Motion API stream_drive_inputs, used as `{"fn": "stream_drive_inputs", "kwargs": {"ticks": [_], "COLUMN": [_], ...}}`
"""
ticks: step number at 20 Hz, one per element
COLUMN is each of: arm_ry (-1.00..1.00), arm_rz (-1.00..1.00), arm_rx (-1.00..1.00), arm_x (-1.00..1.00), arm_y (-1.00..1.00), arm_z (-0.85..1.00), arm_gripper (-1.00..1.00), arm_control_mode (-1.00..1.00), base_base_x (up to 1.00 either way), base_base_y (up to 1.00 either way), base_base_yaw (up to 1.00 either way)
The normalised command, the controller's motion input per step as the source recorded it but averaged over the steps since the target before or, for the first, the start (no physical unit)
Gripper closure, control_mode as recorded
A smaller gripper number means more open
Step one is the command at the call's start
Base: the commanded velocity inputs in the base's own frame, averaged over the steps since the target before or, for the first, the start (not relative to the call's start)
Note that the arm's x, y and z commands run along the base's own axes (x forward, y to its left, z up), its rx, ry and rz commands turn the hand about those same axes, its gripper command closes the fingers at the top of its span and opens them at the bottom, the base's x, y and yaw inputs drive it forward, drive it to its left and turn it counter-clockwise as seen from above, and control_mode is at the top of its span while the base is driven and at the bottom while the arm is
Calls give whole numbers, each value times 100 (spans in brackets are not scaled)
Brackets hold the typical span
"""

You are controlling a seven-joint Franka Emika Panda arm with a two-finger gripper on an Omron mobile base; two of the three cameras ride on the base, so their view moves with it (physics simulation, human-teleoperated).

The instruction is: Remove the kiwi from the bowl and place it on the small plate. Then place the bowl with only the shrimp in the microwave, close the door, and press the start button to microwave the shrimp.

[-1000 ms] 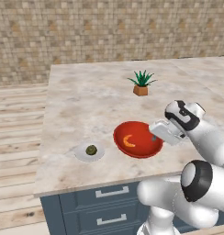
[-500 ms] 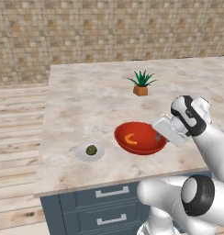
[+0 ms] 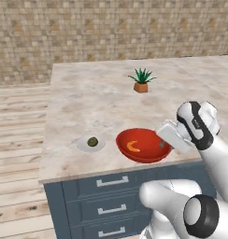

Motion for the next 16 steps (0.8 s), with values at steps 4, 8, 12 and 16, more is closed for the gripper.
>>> {"fn": "stream_drive_inputs", "kwargs": {"ticks": [4,8,12,16], "arm_ry": [0,0,0,0], "arm_rz": [0,0,0,0], "arm_rx": [0,0,0,0], "arm_x": [0,0,0,0], "arm_y": [0,0,0,0], "arm_z": [0,0,0,0], "arm_gripper": [100,100,100,100], "arm_control_mode": [100,100,100,100], "base_base_x": [-99,-70,-17,20], "base_base_y": [72,91,100,100], "base_base_yaw": [15,36,39,18]}}
